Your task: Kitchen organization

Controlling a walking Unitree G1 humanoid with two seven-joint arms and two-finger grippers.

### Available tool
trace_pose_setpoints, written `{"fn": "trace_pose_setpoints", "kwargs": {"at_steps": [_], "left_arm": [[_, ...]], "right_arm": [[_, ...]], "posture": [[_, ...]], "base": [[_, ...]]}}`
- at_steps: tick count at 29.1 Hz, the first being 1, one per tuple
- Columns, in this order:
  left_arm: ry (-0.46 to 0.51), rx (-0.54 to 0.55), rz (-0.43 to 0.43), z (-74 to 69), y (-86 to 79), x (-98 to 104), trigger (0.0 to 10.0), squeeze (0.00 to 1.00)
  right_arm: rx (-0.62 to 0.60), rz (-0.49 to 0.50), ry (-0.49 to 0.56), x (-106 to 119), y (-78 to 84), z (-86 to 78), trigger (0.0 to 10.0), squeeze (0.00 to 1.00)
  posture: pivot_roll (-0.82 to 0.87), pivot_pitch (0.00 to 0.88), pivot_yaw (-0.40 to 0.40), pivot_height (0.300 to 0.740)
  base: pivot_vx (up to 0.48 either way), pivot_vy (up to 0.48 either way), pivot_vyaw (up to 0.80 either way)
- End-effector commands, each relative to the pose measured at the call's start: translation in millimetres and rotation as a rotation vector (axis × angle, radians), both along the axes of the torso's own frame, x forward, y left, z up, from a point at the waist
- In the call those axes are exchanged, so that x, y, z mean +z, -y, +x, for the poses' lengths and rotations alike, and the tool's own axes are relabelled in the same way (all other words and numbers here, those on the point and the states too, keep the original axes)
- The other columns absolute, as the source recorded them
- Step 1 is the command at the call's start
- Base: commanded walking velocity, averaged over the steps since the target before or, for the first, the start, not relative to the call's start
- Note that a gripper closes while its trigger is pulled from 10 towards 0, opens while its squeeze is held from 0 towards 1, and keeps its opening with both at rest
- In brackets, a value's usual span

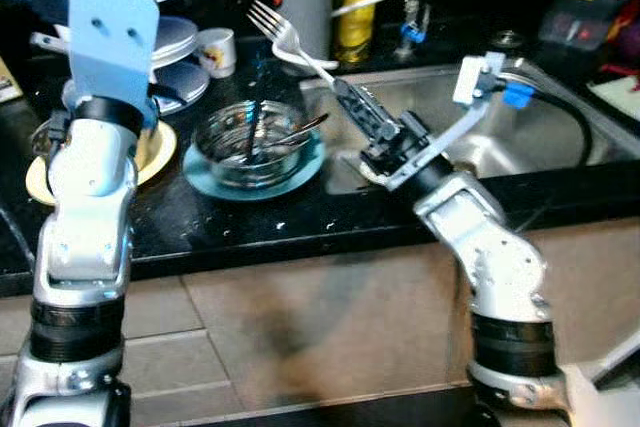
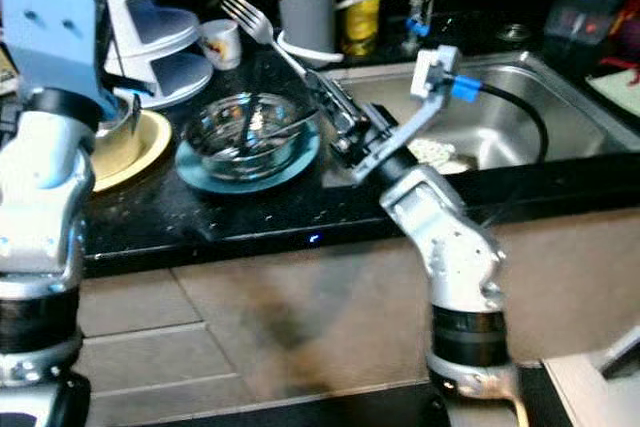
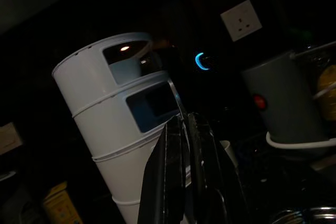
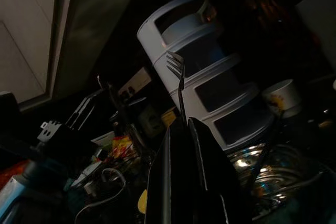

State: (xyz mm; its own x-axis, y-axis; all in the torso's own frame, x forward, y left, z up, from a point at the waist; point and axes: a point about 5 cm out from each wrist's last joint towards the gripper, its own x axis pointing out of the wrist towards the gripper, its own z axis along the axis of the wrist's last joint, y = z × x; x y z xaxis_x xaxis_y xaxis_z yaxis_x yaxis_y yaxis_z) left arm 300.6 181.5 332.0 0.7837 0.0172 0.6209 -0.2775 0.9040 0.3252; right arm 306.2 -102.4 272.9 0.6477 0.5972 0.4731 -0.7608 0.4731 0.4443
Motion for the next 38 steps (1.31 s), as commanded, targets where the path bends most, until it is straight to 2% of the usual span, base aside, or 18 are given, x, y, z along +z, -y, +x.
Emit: {"fn": "trace_pose_setpoints", "kwargs": {"at_steps": [1, 4, 16, 21, 24, 27, 28, 30, 32, 33, 36, 38], "left_arm": [[-0.018, 0.018, -0.004, 1.2, -3.8, -4, 10.0, 0.00], [-0.021, 0.013, -0.005, 1.3, -2.9, -5, 10.0, 0.00], [-0.014, -0.009, -0.003, 1.9, 1.8, -2, 10.0, 0.00], [-0.006, -0.020, -0.002, 1.9, 3.5, -1, 10.0, 0.00], [-0.005, -0.024, -0.003, 2.0, 3.7, -1, 10.0, 0.00], [-0.002, -0.032, -0.003, 2.0, 4.9, 0, 10.0, 0.00], [-0.002, -0.032, -0.003, 2.0, 4.9, 0, 10.0, 0.00], [0.002, -0.040, -0.003, 1.8, 6.0, 1, 10.0, 0.00], [0.005, -0.045, -0.004, 1.8, 6.7, 1, 10.0, 0.00], [0.005, -0.045, -0.004, 1.8, 6.7, 1, 10.0, 0.00], [0.005, -0.073, -0.011, 2.3, 10.5, 1, 10.0, 0.00], [0.005, -0.073, -0.011, 2.3, 10.5, 1, 10.0, 0.00]], "right_arm": [[0.037, -0.007, 0.009, 2, -8.3, -1.9, 10.0, 0.00], [0.029, -0.013, 0.006, 0, -8.6, -1.9, 10.0, 0.00], [0.003, -0.012, -0.011, -2, -7.2, 1.1, 10.0, 0.00], [-0.021, -0.014, -0.022, -3, -5.1, 3.2, 10.0, 0.00], [-0.062, -0.056, -0.044, -6, -4.3, 7.6, 10.0, 0.00], [-0.213, -0.246, -0.141, -23, -3.8, 23.9, 10.0, 0.00], [-0.213, -0.246, -0.141, -23, -3.8, 23.9, 10.0, 0.00], [-0.307, -0.449, -0.171, -35, -6.2, 33.6, 10.0, 0.00], [-0.366, -0.567, -0.174, -41, -7.6, 39.6, 10.0, 0.00], [-0.366, -0.567, -0.174, -41, -7.6, 39.6, 10.0, 0.00], [-0.443, -0.671, -0.185, -40, -10.2, 51.7, 10.0, 0.00], [-0.443, -0.671, -0.185, -40, -10.2, 51.7, 10.0, 0.00]], "posture": [[0.02, 0.000, 0.022, 0.740], [0.01, 0.000, 0.023, 0.740], [0.01, 0.000, 0.021, 0.740], [0.01, 0.000, 0.023, 0.740], [0.01, 0.000, 0.023, 0.740], [0.02, 0.000, 0.022, 0.740], [0.02, 0.000, 0.022, 0.740], [0.02, 0.000, 0.022, 0.740], [0.02, 0.000, 0.022, 0.740], [0.02, 0.000, 0.022, 0.740], [0.02, 0.000, 0.019, 0.740], [0.02, 0.000, 0.019, 0.740]], "base": [[0.000, -0.439, 0.80], [0.000, -0.439, 0.80], [0.000, -0.436, 0.00], [0.000, -0.109, 0.00], [0.000, 0.000, 0.00], [0.000, 0.000, 0.00], [0.000, 0.000, 0.00], [0.000, 0.000, 0.00], [0.000, 0.000, 0.00], [0.000, 0.000, 0.00], [0.000, 0.000, 0.00], [0.000, 0.000, 0.00]]}}
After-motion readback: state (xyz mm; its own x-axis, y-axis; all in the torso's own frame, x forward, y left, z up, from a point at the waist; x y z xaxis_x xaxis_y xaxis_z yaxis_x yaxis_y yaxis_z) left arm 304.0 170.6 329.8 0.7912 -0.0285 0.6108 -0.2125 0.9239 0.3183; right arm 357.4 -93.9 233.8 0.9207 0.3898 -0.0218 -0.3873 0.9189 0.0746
